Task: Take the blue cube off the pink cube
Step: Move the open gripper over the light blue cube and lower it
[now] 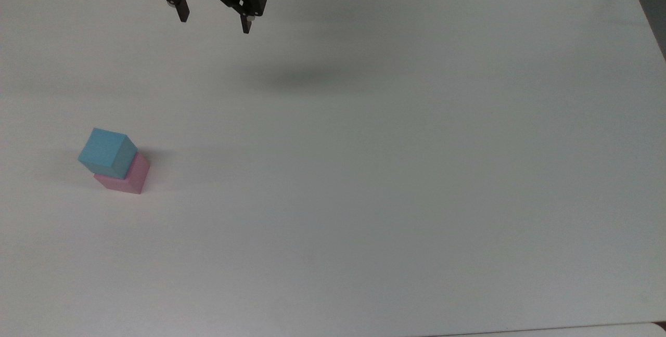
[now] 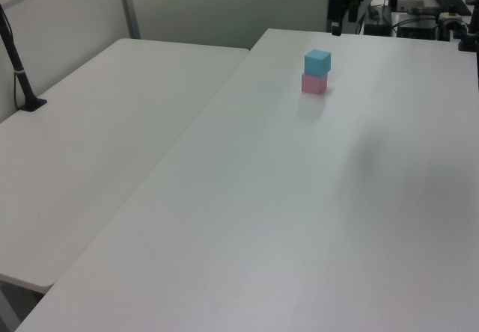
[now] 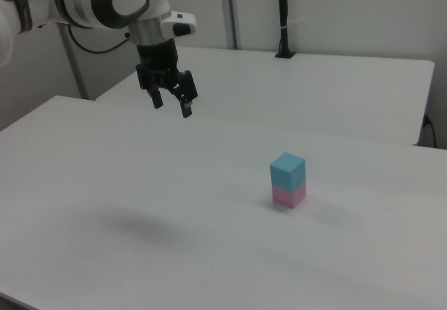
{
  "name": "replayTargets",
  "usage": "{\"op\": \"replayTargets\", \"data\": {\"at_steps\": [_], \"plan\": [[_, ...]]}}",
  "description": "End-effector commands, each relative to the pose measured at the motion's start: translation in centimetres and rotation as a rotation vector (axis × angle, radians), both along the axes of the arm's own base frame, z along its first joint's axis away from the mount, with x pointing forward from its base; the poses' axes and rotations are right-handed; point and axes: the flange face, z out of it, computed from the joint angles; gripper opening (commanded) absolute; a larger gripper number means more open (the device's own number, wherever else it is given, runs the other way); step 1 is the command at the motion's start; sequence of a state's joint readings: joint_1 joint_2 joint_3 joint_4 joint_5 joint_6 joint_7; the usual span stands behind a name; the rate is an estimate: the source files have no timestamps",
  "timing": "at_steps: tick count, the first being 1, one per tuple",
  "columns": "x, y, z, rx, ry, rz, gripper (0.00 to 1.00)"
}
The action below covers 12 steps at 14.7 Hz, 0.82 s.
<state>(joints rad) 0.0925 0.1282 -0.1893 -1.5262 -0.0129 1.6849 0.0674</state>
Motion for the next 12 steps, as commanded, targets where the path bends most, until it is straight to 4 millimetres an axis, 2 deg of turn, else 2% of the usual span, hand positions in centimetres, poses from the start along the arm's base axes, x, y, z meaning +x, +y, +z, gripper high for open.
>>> {"op": "replayTargets", "data": {"at_steps": [1,7,9,10,11,12], "plan": [[-1.0,-0.2,0.3,-0.009,0.015,-0.006,1.00],[-0.8,-0.7,0.2,-0.011,0.011,-0.003,1.00],[-0.3,-3.4,-0.5,-0.019,-0.004,0.013,1.00],[0.2,-5.5,-1.0,-0.032,-0.034,0.056,1.00],[1.1,-7.9,-2.7,-0.045,-0.040,0.070,1.00],[1.6,-9.9,-2.8,-0.058,-0.062,0.060,1.00]]}}
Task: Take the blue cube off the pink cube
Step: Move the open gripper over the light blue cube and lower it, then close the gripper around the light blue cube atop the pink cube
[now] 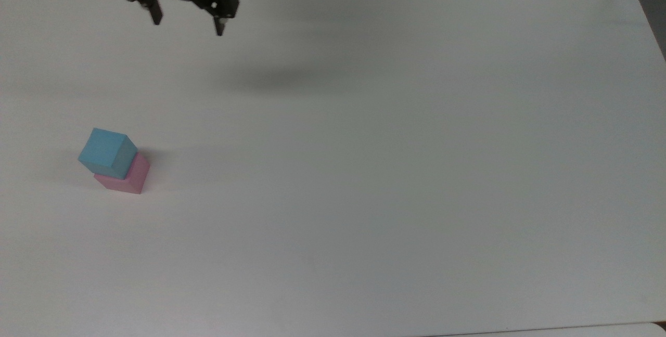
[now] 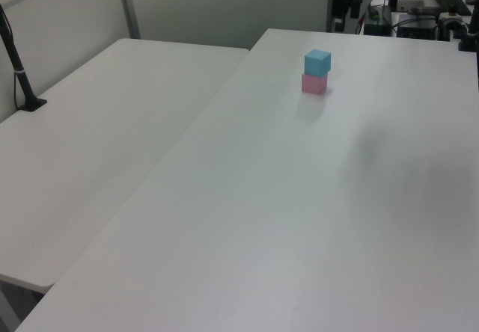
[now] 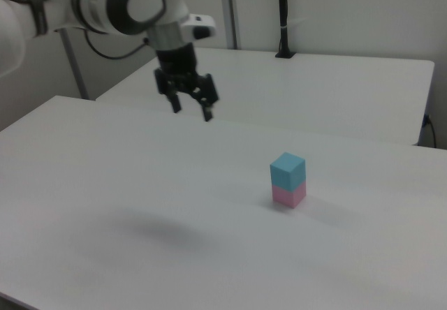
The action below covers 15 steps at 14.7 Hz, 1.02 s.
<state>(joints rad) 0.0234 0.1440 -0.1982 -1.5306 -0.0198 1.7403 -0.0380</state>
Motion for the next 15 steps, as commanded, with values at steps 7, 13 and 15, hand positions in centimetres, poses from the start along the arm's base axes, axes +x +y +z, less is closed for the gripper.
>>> {"op": "replayTargets", "data": {"at_steps": [7,13,15], "plan": [[5.0,-13.7,-10.5,-0.115,-0.143,-0.055,1.00],[8.0,-13.6,-16.3,-0.149,-0.231,-0.089,1.00],[8.2,-13.8,-16.8,-0.154,-0.238,-0.087,1.00]]}}
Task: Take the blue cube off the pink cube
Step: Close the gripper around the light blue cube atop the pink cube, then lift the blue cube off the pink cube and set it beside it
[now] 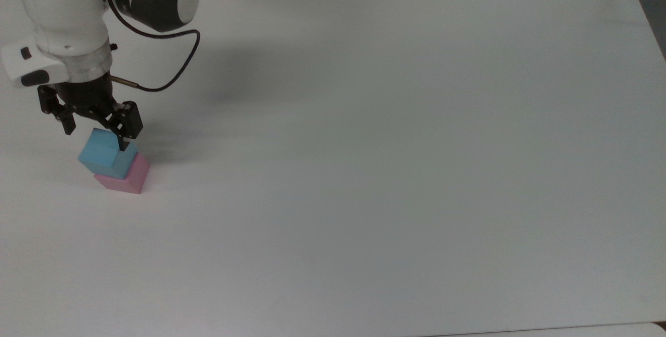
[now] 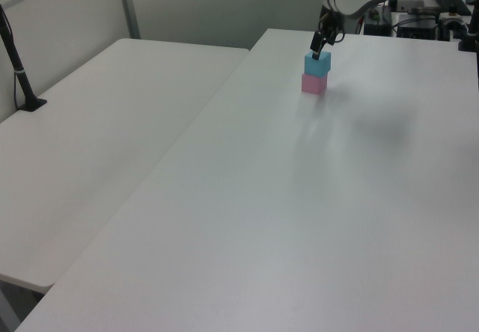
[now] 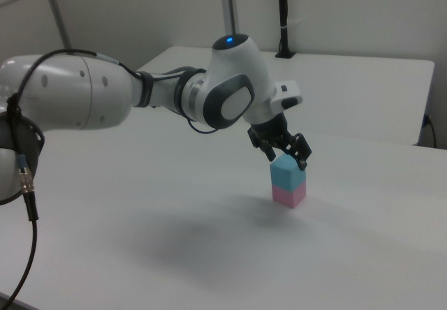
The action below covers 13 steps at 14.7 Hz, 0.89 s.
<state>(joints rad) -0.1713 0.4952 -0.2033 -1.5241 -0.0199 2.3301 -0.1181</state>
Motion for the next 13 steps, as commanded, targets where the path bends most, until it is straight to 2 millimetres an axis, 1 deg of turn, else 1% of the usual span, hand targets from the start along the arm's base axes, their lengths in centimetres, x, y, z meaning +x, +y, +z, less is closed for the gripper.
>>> {"op": "replayTargets", "data": {"at_steps": [1,3,5,6,7,8,9,10,11,12,13], "plan": [[0.8,0.3,-0.9,-0.016,-0.026,-0.013,1.00],[1.3,0.5,-1.5,-0.007,-0.056,-0.040,0.99],[1.3,0.7,-1.6,0.004,-0.063,-0.077,0.72],[1.3,1.0,-1.6,0.006,-0.062,-0.072,0.49],[1.4,1.4,-1.5,0.001,-0.058,-0.052,0.35],[1.6,2.2,-1.3,0.001,-0.054,-0.039,0.25],[1.3,2.6,0.8,0.000,-0.074,-0.034,0.23],[1.1,3.0,1.5,0.012,-0.061,-0.037,0.23],[1.6,6.1,1.4,0.029,-0.033,-0.008,0.25],[2.4,10.0,0.3,0.044,-0.023,0.010,0.25],[2.6,12.4,-1.2,0.054,-0.012,-0.009,0.26]]}}
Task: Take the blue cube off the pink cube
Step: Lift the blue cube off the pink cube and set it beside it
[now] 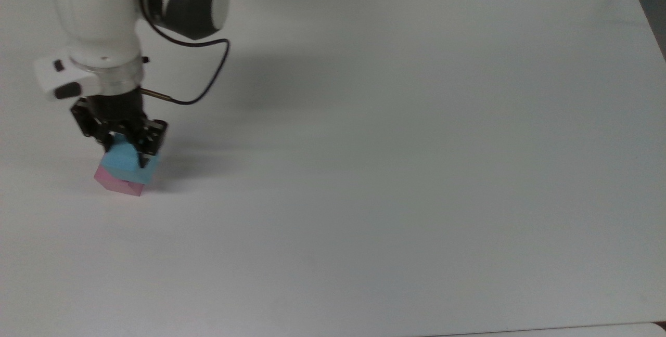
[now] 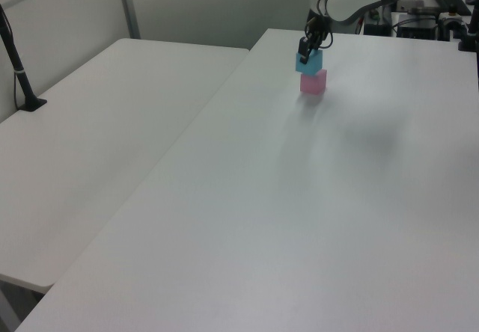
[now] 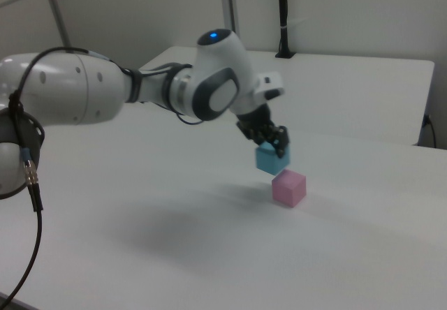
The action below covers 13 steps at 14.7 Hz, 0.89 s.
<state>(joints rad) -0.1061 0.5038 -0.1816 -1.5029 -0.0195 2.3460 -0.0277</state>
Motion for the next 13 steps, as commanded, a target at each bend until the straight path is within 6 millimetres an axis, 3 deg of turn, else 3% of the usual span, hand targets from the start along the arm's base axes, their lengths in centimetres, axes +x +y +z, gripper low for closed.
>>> {"op": "replayTargets", "data": {"at_steps": [1,3,4,5,6,9,13], "plan": [[0.7,8.7,-2.6,0.030,0.044,-0.005,0.27],[1.1,12.3,-3.6,0.044,0.046,-0.015,0.29],[1.2,14.1,-4.2,0.052,0.047,-0.019,0.36],[1.1,15.4,-4.7,0.054,0.055,-0.014,0.61],[0.9,15.8,-5.2,0.053,0.066,-0.008,1.00],[0.6,16.8,-2.9,0.040,0.054,0.022,1.00],[-1.9,16.8,4.2,0.049,0.101,0.035,1.00]]}}
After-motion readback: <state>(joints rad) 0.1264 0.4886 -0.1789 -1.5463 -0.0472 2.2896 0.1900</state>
